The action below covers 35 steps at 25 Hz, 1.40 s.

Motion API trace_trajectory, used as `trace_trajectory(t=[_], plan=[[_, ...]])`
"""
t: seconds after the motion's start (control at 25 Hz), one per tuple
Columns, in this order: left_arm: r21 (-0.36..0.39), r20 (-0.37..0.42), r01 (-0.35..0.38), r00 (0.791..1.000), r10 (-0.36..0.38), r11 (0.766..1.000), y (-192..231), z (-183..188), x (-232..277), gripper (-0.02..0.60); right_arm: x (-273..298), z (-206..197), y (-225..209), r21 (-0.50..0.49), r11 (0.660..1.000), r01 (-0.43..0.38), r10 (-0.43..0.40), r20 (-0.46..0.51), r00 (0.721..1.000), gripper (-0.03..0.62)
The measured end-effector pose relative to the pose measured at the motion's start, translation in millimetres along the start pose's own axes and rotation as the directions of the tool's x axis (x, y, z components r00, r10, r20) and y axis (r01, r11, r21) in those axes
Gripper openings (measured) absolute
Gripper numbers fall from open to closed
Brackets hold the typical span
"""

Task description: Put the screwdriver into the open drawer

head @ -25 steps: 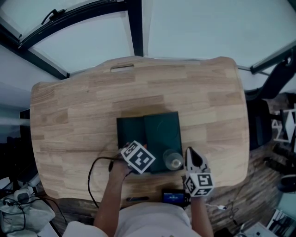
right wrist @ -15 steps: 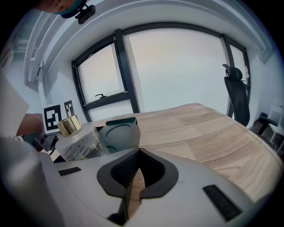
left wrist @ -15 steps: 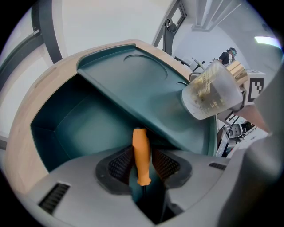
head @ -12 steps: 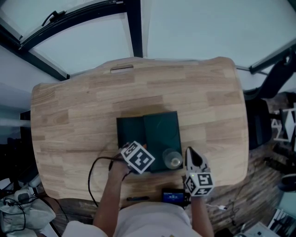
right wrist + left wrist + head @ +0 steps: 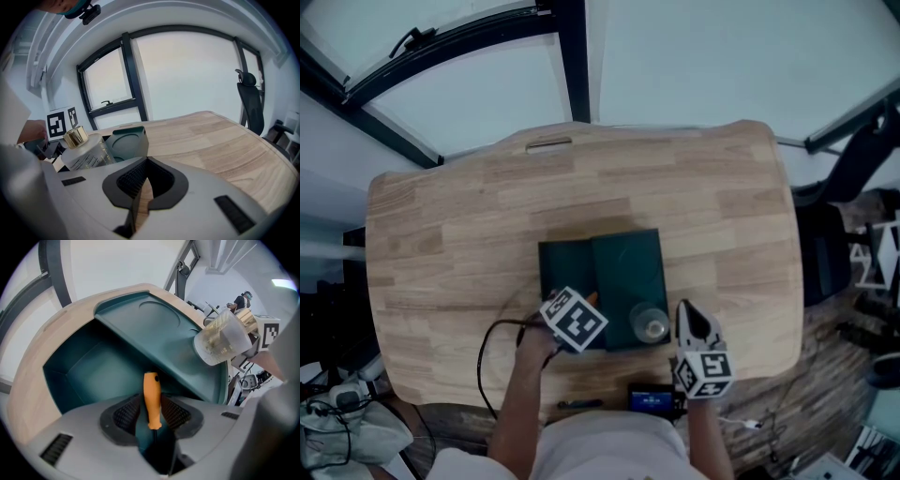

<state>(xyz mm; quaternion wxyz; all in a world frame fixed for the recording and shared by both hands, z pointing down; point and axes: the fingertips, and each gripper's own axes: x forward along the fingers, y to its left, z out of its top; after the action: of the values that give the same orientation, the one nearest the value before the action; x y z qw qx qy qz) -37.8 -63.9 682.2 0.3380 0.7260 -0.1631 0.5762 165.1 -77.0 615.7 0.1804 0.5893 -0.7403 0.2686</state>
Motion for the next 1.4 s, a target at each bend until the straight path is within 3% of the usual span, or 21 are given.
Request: trace_trajectory(t=[0.84,1.04,1.28,1.4], plan=[[-0.049,0.103,-0.037,0.994,0.042,0.998,0.0,-5.4,-21.3,0.123,-14.7,9.0,1.6,-0.005,1.000,0.007,-0.007,0.046,0.999,-0.005],[-0.087,0.165,-0.070,0.983,0.083,0.994,14.4,2.4,-42.5,0.123,-19.9,12.6,4.2,-0.018,1.000,0.001,0.000,0.048,0.999,-0.003],[-0.180,0.270,0.039,0.963,0.011,0.983,4.8,5.1,-53.2,0.121,-28.2,18.4,5.4,-0.027,1.000,0.007,-0.006,0.066,0.998,-0.003],[-0.209,0.306,0.011,0.951,0.054,0.978,9.7,3.4,-60.3,0.047,-32.0,21.1,6.7,-0.037,0.999,0.004,-0.001,0.070,0.998,-0.003]])
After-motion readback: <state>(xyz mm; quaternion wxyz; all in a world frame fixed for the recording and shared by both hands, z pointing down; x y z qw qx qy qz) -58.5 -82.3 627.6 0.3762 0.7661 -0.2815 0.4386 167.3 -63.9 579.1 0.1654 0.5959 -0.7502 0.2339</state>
